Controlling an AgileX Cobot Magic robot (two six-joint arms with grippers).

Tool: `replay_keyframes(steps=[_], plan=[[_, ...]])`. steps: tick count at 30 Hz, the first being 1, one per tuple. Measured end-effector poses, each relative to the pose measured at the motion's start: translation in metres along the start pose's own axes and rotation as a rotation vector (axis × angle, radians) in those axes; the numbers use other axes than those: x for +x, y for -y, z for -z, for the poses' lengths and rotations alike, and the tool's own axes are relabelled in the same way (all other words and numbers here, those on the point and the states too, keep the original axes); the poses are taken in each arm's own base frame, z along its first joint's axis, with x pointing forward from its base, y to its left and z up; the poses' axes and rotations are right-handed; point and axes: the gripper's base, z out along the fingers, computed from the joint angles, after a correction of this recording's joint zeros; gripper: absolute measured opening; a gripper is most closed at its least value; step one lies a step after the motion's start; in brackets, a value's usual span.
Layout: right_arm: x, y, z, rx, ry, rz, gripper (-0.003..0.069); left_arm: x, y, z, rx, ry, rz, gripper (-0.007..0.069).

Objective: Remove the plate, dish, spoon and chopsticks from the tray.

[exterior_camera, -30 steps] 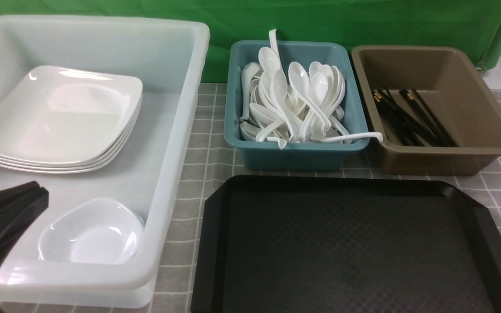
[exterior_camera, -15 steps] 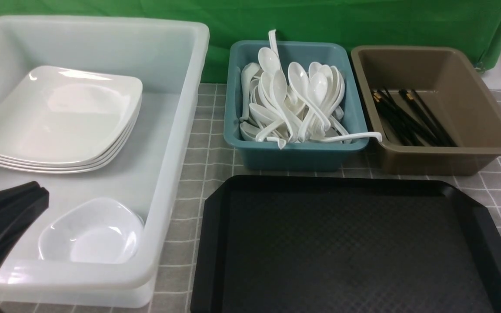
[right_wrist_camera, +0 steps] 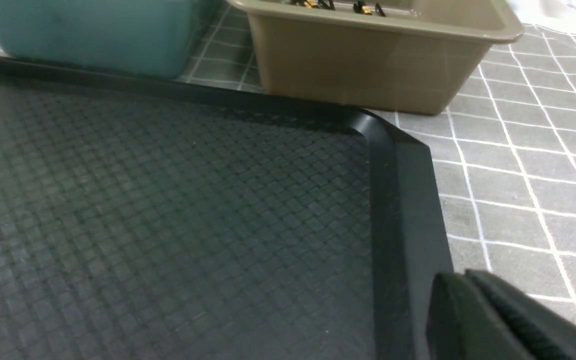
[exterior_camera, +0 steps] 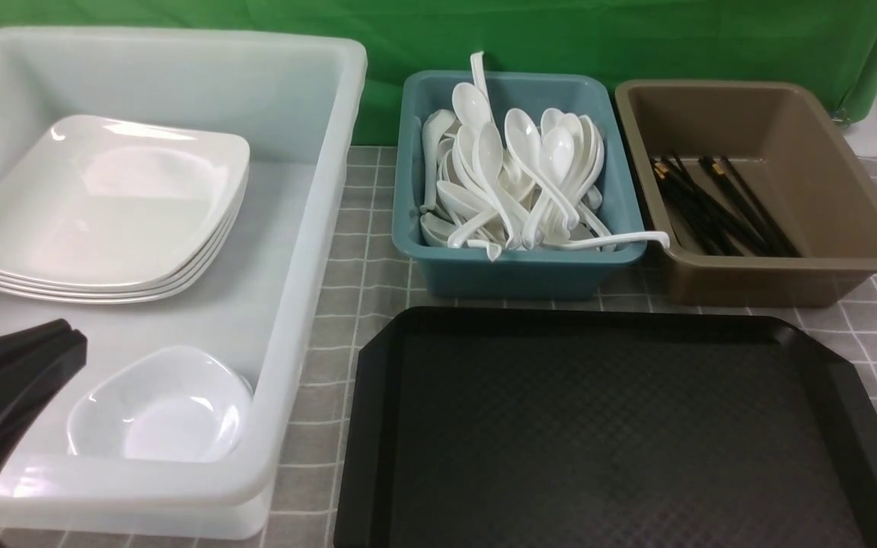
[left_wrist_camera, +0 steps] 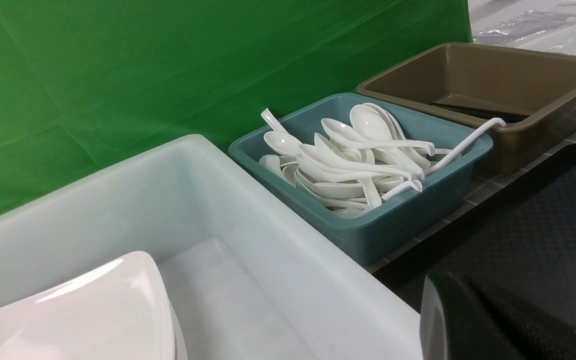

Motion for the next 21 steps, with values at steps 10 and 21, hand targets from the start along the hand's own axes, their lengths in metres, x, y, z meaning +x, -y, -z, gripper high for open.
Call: replay_keyframes(steps=[10,21], plan=[[-0.0001,-0.0001,0.0,-0.001,0.001,-0.002,0.0068,0.0,0.0,0.0,0.0,0.0,0.0,0.0008],[-0.0001,-0.0001,0.0,-0.001,0.001,-0.003,0.009,-0.0046,-0.0082,0.0005,-0.106,0.094,-0.03,0.0008]])
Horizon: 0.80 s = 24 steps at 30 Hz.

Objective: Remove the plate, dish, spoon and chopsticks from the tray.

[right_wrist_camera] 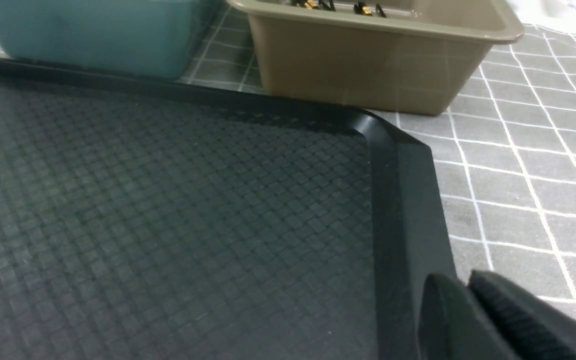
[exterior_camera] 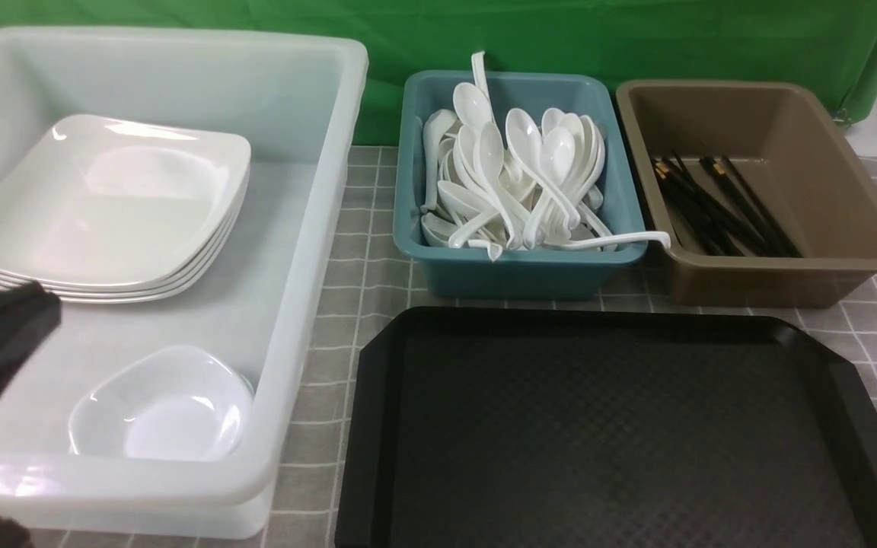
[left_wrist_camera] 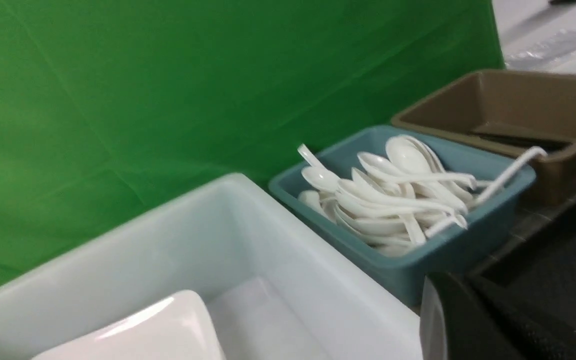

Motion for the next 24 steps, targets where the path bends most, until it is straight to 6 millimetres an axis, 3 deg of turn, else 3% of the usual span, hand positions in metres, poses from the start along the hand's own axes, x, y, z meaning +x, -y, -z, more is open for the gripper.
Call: replay_keyframes(steps=[5,9,10,14,24], plan=[[0.0,0.0,0.0,0.0,0.0,0.0,0.0104,0.023,-0.009,0.018,-0.25,0.067,0.156,0.0008],[0.0,0.0,0.0,0.0,0.0,0.0,0.0113,0.065,-0.004,0.032,-0.43,0.044,0.263,0.0008],[0.0,0.0,0.0,0.0,0.0,0.0,0.0117,0.083,-0.001,0.035,-0.484,0.028,0.299,0.0008],[0.0,0.0,0.0,0.0,0.004,0.0,0.0124,0.119,0.007,0.037,-0.54,-0.106,0.412,0.0008],[-0.001,0.0,0.0,0.001,0.007,-0.001,0.015,0.125,0.009,0.037,-0.545,-0.138,0.441,0.0008]])
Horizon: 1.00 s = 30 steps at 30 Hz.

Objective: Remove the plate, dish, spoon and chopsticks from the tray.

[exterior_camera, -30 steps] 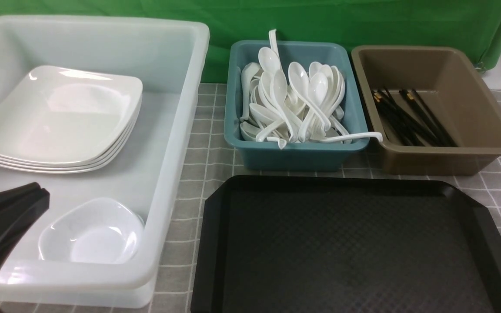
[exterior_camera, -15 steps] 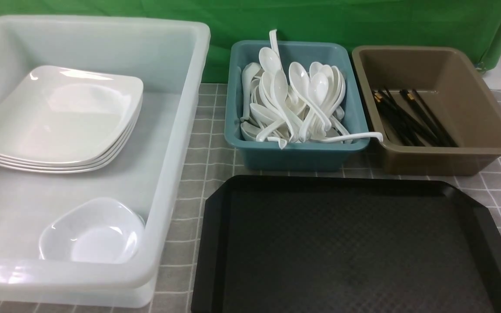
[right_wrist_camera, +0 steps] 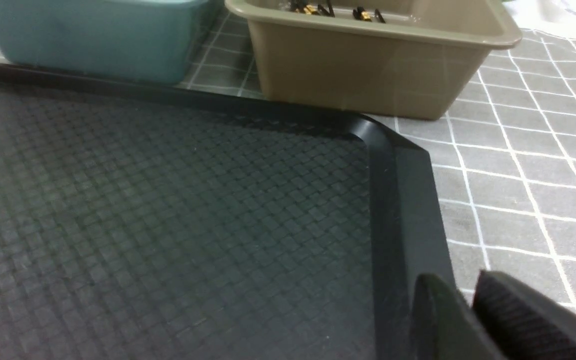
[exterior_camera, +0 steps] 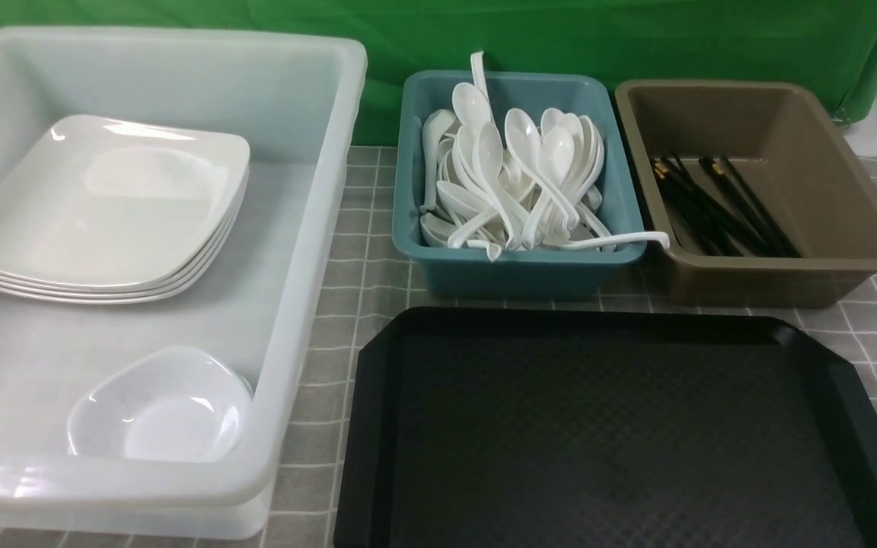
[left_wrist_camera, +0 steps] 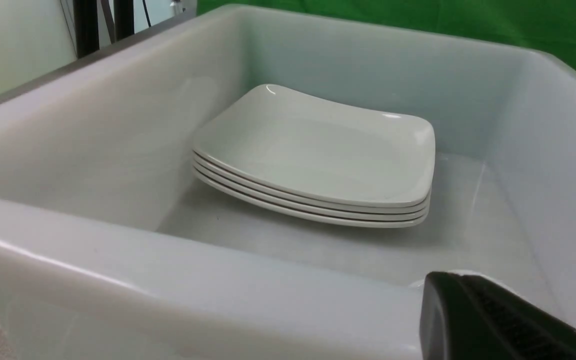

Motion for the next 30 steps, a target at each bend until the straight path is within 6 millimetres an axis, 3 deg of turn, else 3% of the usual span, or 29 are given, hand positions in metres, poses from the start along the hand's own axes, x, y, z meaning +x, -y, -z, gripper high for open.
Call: replay_keyframes(steps=[30], plan=[[0.0,0.0,0.0,0.0,0.0,0.0,0.0215,-0.0018,0.0002,0.0,0.002,0.02,0.0,0.0008]])
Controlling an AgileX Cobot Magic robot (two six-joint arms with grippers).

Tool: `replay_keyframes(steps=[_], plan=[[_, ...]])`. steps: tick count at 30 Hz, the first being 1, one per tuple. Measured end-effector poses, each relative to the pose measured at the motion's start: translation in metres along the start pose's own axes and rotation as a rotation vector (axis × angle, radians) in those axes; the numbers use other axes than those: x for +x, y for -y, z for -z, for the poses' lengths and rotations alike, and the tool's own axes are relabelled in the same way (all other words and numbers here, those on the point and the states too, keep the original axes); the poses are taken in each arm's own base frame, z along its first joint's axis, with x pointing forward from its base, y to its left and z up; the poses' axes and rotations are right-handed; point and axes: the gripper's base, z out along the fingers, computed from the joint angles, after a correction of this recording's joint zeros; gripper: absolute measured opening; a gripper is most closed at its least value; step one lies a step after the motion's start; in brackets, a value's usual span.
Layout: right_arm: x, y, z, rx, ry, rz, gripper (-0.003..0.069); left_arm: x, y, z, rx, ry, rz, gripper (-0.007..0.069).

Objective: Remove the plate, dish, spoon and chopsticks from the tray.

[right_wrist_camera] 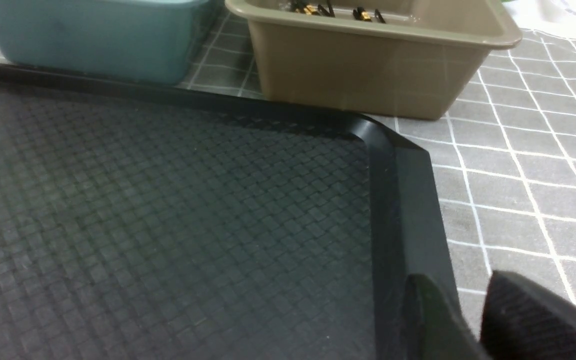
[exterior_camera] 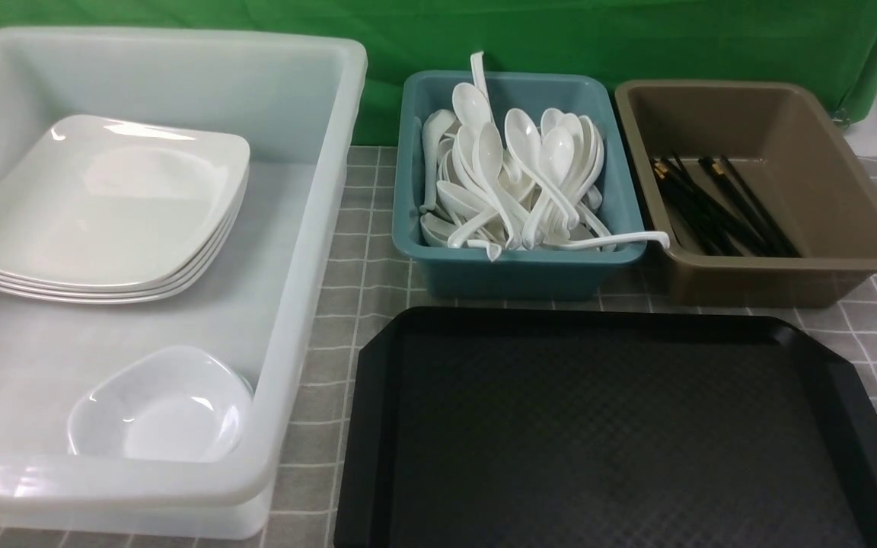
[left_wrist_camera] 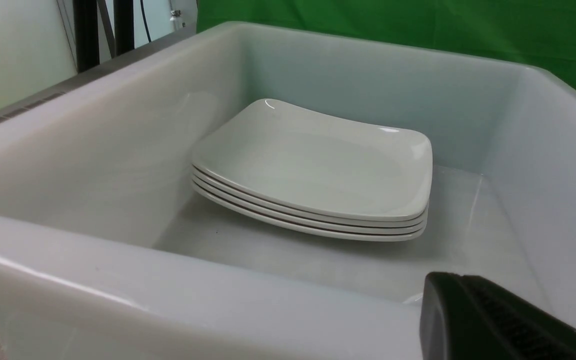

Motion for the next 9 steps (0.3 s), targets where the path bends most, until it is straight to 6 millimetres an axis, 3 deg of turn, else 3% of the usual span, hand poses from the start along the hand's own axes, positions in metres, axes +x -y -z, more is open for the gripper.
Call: replay_keyframes(steps=[9], plan=[[0.0,0.0,0.0,0.0,0.0,0.0,0.0233,0.0,0.0,0.0,0.0,0.0,0.0,0.0008]])
